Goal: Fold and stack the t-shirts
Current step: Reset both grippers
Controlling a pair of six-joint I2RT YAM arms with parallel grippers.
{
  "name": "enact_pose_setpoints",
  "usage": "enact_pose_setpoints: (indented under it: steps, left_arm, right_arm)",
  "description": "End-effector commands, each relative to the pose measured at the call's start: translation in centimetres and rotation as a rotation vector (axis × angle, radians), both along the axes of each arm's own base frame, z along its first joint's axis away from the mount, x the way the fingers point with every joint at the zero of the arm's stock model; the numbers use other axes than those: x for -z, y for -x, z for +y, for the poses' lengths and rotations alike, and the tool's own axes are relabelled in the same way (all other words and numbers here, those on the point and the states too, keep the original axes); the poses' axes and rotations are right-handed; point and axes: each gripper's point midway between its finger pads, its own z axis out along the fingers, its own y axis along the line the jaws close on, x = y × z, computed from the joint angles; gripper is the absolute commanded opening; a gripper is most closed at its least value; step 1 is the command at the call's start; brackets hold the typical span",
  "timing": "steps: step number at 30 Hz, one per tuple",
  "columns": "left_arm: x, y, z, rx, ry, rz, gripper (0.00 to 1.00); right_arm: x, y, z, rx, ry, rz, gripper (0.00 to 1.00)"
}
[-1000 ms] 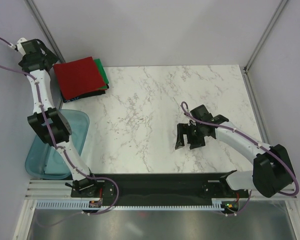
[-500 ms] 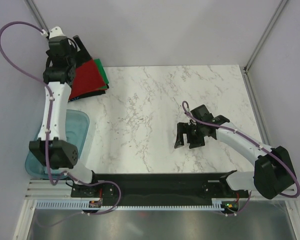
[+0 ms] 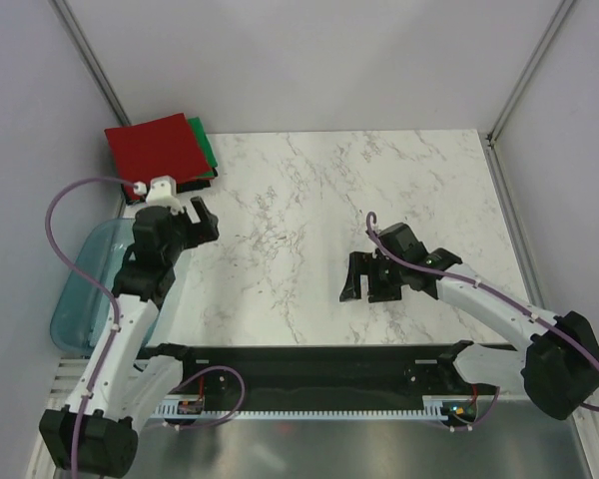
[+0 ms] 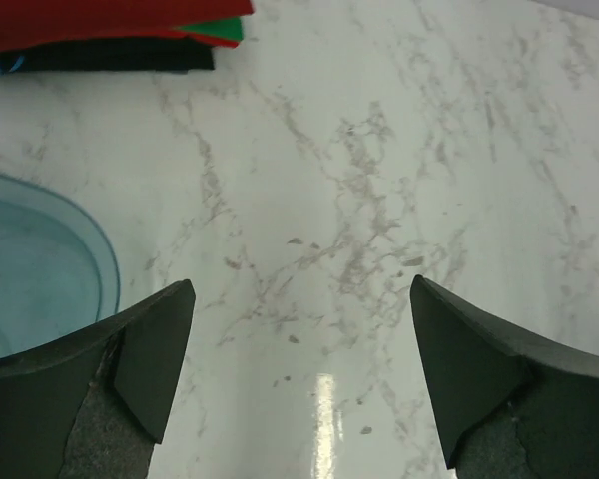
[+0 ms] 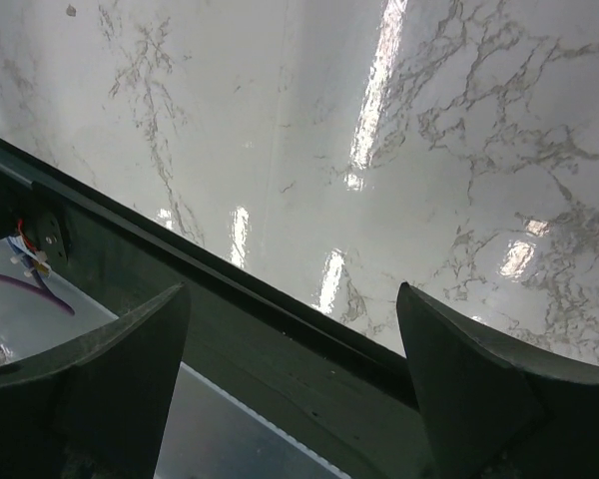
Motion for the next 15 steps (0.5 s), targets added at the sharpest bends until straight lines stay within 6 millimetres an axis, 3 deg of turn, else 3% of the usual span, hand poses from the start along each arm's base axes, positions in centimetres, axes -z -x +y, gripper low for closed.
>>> enact_pose_setpoints:
  steps: [1, 2, 3, 5, 6, 10, 13, 14, 15]
  left_arm:
    - [1.2, 0.9, 3.7, -0.193, -0.055, -0.122, 0.96]
    - [1.9, 1.1, 4.1, -0.207, -0.073, -0.148, 0.96]
    - [4.8, 1.6, 4.1, -0.185, -0.104, -0.137, 0.99]
    - [3.9, 1.6, 3.9, -0.136, -0.155, -0.272, 1.0]
    - [6.4, 1.9, 3.6, -0.106, -0.174, -0.252, 1.0]
    - [6.6, 1.2, 3.5, -0.085, -0.209, -0.305, 1.0]
    - [9.1, 0.0, 3.9, -0.121, -0.211, -0.244, 1.0]
    - [11.7, -0.5, 4.0, -0.121, -0.221, -0.166, 1.0]
    - [11.3, -1.3, 4.2, -0.142, -0.211, -0.176, 1.0]
  right_arm:
    - [-0.3, -0.3, 0.6, 0.041, -0.04, -0.044, 0.92]
    - [0.0, -0.1, 0.6, 0.049, -0.039, -0.04, 0.92]
    - [-0.1, -0.1, 0.7, 0.054, -0.046, -0.046, 0.92]
    - [-0.5, -0.1, 0.8, 0.066, -0.061, -0.061, 0.92]
    - [-0.8, -0.1, 0.9, 0.066, -0.073, -0.072, 0.92]
    - [-2.7, -0.6, 1.1, 0.079, -0.118, -0.151, 0.93]
    - [-3.5, -0.8, 1.2, 0.093, -0.155, -0.187, 0.93]
    - [-3.8, -0.8, 1.4, 0.091, -0.172, -0.202, 0.94]
    - [-4.0, -0.8, 1.5, 0.097, -0.182, -0.206, 0.94]
